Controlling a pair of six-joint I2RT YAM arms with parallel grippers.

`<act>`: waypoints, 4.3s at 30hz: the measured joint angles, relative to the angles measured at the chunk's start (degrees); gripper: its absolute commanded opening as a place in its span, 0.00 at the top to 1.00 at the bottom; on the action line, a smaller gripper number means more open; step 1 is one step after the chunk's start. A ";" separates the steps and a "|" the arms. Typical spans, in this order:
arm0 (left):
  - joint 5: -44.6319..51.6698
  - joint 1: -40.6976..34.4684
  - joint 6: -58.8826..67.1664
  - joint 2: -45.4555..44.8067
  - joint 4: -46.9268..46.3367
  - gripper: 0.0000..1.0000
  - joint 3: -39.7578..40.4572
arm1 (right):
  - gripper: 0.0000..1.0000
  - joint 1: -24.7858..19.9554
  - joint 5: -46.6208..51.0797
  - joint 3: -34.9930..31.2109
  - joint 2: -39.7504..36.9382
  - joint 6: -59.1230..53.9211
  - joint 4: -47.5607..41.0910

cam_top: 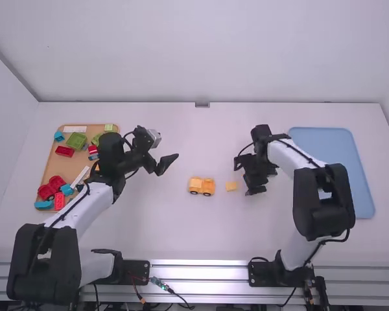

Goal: Assemble lego blocks to make yellow taxi

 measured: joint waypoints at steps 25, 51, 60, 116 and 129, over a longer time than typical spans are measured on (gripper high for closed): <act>-5.77 0.00 3.26 0.00 1.31 0.01 0.02 | 0.01 -3.15 15.26 17.22 -0.04 -97.44 -1.20; 12.15 0.00 28.46 0.24 -16.61 0.01 0.00 | 0.01 -12.09 -34.97 -2.21 -0.02 -173.06 -2.89; 21.11 0.00 40.46 11.10 -14.12 0.01 0.04 | 0.01 -8.31 -29.46 -12.90 -0.09 -163.42 25.81; 17.59 -8.70 39.28 32.20 4.04 0.03 1.66 | 0.61 -5.73 -27.67 -15.26 9.33 -159.38 27.54; 14.01 -13.44 39.23 37.99 0.90 0.01 6.95 | 0.84 -5.73 -27.71 -12.31 9.33 -159.32 23.21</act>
